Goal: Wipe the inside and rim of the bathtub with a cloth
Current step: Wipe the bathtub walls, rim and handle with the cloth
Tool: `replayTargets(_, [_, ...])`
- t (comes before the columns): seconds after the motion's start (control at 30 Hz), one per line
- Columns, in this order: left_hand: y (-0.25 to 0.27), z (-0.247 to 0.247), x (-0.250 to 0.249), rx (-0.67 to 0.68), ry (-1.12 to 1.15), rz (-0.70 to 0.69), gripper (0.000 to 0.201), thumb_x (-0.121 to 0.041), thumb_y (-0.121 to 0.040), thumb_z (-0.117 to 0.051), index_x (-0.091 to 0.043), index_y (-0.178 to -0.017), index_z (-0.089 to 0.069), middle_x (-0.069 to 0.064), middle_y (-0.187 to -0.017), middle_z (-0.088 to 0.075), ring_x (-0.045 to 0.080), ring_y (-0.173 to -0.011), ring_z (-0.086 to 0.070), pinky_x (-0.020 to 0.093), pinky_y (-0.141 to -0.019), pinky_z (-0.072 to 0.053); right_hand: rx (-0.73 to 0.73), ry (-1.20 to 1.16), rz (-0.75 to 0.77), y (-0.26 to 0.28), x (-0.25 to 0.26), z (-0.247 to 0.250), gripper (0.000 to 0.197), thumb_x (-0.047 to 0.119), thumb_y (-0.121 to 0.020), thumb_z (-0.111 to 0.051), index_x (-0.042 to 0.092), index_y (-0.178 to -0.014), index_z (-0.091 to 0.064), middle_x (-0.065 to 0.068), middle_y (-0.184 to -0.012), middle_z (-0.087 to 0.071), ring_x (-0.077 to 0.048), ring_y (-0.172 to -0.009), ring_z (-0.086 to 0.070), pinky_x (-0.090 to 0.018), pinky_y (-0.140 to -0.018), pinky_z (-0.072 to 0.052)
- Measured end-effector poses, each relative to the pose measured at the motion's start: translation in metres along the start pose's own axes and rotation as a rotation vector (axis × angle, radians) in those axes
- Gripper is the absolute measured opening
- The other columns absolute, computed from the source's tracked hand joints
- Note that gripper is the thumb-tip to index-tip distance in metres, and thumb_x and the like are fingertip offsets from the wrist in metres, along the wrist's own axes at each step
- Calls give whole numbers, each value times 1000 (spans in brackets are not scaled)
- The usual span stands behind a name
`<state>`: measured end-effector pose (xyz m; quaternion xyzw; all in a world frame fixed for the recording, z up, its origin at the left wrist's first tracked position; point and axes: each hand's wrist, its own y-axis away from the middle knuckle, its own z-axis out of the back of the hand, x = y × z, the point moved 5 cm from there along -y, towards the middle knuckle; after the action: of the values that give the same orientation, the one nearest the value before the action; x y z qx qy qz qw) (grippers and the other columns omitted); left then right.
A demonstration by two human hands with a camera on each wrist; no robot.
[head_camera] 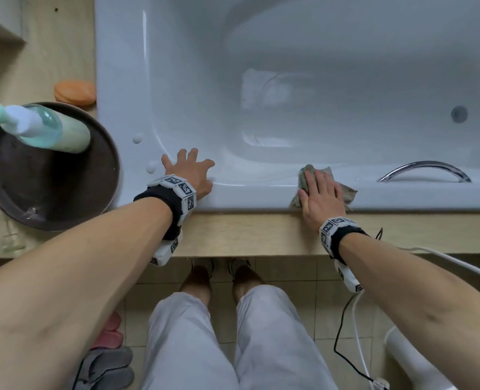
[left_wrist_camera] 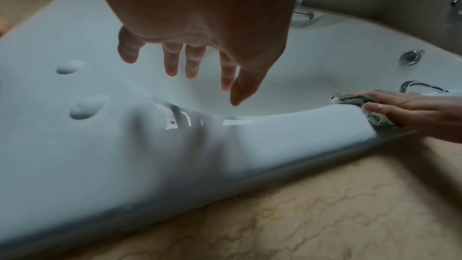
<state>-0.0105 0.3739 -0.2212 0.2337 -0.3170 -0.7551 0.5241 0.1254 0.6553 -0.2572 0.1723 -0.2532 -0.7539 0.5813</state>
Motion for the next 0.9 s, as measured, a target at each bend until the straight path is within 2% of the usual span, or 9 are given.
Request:
replayTargets(0.2, [-11,2,-32,32,4,22,55,-31,-88,-47,-39,-142,-38,5,-154,-23,28,-143,-15,58,-112,-11,-27,-28,-58,-10,-47,8,53,37,-104,-19,20,-153,-21,-5,-160,-23,-23,-148,-18,-42,-119,-14])
replayTargets(0.33, [-23,8,-55,46,11,16,55,-31,-88,-48,-39,-142,-38,5,-154,-24,28,-143,-15,57,-111,-11,-40,-58,-63,-24,-80,12,50,35,-103,-22,17,-149,-32,-7,-153,-36,-26,-142,-29,-44,-116,-24])
replayTargets(0.43, [-30,12,-72,43,21,10,55,-30,-88,-49,-38,-141,-39,5,-154,-25,28,-143,-15,57,-111,-11,-100,-146,-118,-33,-100,22,42,29,-101,-27,14,-134,-47,-13,-130,-55,-32,-122,-50,-44,-103,-40])
replayTargets(0.53, [-36,17,-87,37,39,3,53,-31,-89,-48,-38,-141,-40,5,-153,-26,27,-143,-16,57,-111,-11,-106,-216,-252,-41,-117,36,35,26,-98,-32,15,-120,-57,-16,-118,-62,-35,-106,-60,-41,-90,-48])
replayTargets(0.63, [-41,20,-92,23,52,15,52,-32,-90,-46,-37,-141,-40,4,-151,-30,27,-141,-20,55,-111,-13,16,-157,-257,-55,-125,37,34,19,-99,-37,8,-125,-55,-18,-127,-57,-35,-115,-56,-40,-91,-45])
replayTargets(0.77, [-41,20,-93,75,65,24,50,-31,-92,-43,-35,-142,-39,3,-145,-41,27,-136,-31,51,-109,-20,150,-118,-206,-75,-119,44,38,16,-101,-33,9,-131,-56,-10,-137,-53,-31,-124,-50,-36,-103,-35])
replayTargets(0.9, [-41,20,-88,150,94,39,47,-31,-93,-41,-35,-140,-41,2,-136,-53,27,-129,-40,46,-108,-29,181,-62,-75,-80,-93,46,39,23,-104,-29,13,-129,-57,-12,-132,-58,-33,-119,-54,-37,-101,-43])
